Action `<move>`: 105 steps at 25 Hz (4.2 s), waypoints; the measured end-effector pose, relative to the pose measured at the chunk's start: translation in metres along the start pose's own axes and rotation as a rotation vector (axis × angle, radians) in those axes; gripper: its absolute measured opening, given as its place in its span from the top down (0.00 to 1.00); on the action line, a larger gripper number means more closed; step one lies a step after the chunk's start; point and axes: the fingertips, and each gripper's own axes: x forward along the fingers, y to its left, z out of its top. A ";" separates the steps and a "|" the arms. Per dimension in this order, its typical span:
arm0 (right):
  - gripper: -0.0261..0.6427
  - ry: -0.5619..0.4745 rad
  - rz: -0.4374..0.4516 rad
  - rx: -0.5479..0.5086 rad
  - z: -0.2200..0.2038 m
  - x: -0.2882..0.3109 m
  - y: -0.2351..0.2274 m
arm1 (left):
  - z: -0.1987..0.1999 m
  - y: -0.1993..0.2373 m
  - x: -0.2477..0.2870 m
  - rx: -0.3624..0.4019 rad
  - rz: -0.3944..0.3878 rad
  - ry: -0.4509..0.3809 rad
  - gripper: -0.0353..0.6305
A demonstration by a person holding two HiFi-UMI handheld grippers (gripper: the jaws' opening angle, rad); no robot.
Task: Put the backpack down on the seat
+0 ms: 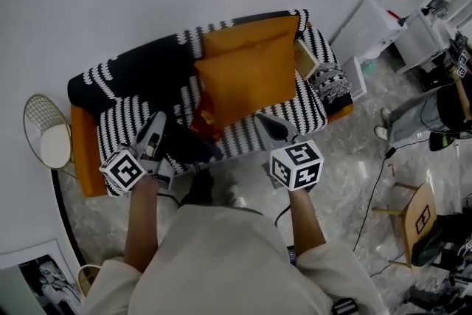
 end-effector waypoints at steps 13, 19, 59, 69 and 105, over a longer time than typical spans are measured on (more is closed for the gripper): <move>0.95 -0.006 -0.055 0.008 0.054 0.093 -0.023 | 0.057 0.065 0.072 -0.017 -0.026 0.020 0.94; 0.95 0.008 -0.076 0.015 0.077 0.160 -0.043 | 0.084 0.118 0.123 -0.039 -0.021 0.043 0.94; 0.95 0.281 -0.267 0.171 0.028 0.363 -0.177 | 0.011 0.432 0.425 -0.140 0.042 0.306 0.94; 0.95 0.297 -0.294 0.171 0.007 0.370 -0.184 | -0.034 0.456 0.465 -0.050 0.022 0.369 0.94; 0.95 0.066 -0.202 0.055 -0.036 0.125 -0.048 | -0.071 0.206 0.155 0.544 0.018 0.289 0.79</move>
